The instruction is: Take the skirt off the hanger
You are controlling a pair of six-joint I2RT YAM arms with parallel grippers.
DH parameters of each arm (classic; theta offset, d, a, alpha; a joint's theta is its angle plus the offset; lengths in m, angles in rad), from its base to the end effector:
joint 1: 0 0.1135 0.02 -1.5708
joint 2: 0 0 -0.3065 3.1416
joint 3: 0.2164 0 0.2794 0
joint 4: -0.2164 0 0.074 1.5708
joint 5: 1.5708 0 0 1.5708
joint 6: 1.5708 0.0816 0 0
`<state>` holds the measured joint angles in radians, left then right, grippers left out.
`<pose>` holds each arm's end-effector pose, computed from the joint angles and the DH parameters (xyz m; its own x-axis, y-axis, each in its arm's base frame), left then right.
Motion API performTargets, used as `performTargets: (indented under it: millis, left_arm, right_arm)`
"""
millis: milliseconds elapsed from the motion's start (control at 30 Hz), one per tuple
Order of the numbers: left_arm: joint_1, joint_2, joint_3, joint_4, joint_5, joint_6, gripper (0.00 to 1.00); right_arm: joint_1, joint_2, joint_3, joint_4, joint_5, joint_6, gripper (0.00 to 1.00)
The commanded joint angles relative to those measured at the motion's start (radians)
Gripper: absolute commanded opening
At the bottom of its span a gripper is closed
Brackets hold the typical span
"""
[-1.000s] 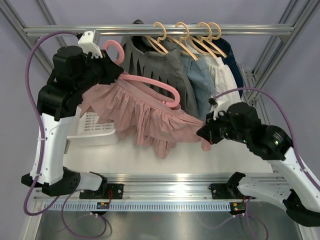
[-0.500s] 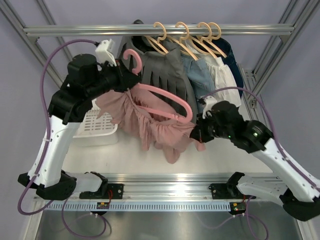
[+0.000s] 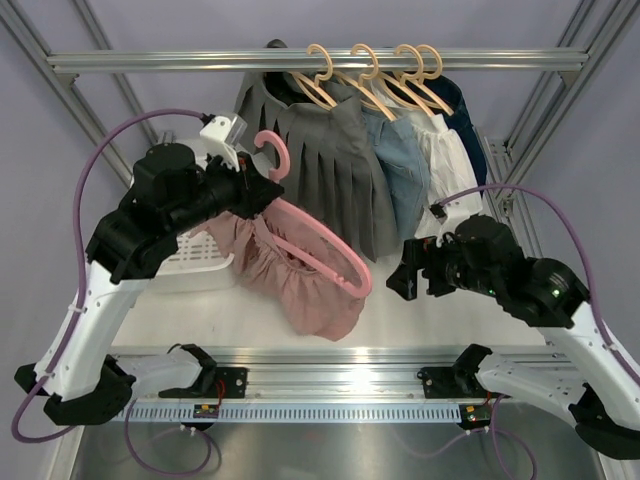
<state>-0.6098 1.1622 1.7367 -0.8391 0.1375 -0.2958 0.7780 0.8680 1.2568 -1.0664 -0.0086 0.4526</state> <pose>0.1937 -0.1490 0.5529 -0.4021 -0.0713 -0.9128 0.5839 0.7479 -0.3156 0.1227 0.1218 0.4088 -0.7106 -0.0863 -0.6983 -0.4402 0.8288 0.3455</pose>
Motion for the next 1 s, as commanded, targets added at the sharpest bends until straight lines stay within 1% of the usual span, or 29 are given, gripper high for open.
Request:
performTargets:
  millis: [0,100,133,200,267,300,333,433,633,733,867,967]
  left_arm:
    - [-0.047,-0.039,-0.037,0.055,-0.062,0.058,0.00]
    - [-0.119,-0.035,-0.063,0.049,-0.117,0.073,0.00]
    - [-0.139,-0.026,-0.066,0.041,-0.156,0.084,0.00]
    - [-0.194,-0.013,-0.062,0.028,-0.206,0.093,0.00]
    - [-0.226,0.002,-0.054,0.011,-0.262,0.099,0.00]
    - [-0.249,0.007,-0.051,0.008,-0.275,0.099,0.00]
    - [-0.258,0.011,-0.051,0.002,-0.295,0.101,0.00]
    - [-0.295,0.030,-0.037,-0.009,-0.338,0.101,0.00]
    - [-0.353,0.071,0.003,-0.024,-0.374,0.093,0.00]
    - [-0.373,0.096,0.014,-0.023,-0.384,0.092,0.00]
    - [-0.390,0.116,0.024,-0.008,-0.389,0.078,0.00]
    - [-0.409,0.145,0.049,-0.015,-0.397,0.076,0.00]
  right_arm:
    - [0.000,-0.018,0.177,-0.055,0.030,-0.006,1.00]
    - [0.000,0.037,0.318,-0.038,-0.097,-0.058,0.99]
    - [0.000,0.072,0.379,-0.037,-0.128,-0.066,0.99]
    - [0.000,0.109,0.436,-0.047,-0.136,-0.084,0.99]
    - [0.000,0.163,0.499,-0.058,-0.149,-0.088,0.99]
    - [0.000,0.183,0.510,-0.056,-0.171,-0.091,0.99]
    - [0.000,0.221,0.521,-0.053,-0.241,-0.094,0.99]
    - [0.001,0.253,0.504,0.002,-0.303,-0.081,0.95]
    - [0.001,0.259,0.415,0.052,-0.370,-0.095,0.91]
    - [0.004,0.262,0.403,0.062,-0.381,-0.094,0.88]
    - [0.026,0.284,0.389,0.052,-0.384,-0.101,0.82]
    - [0.047,0.293,0.377,0.056,-0.363,-0.100,0.65]
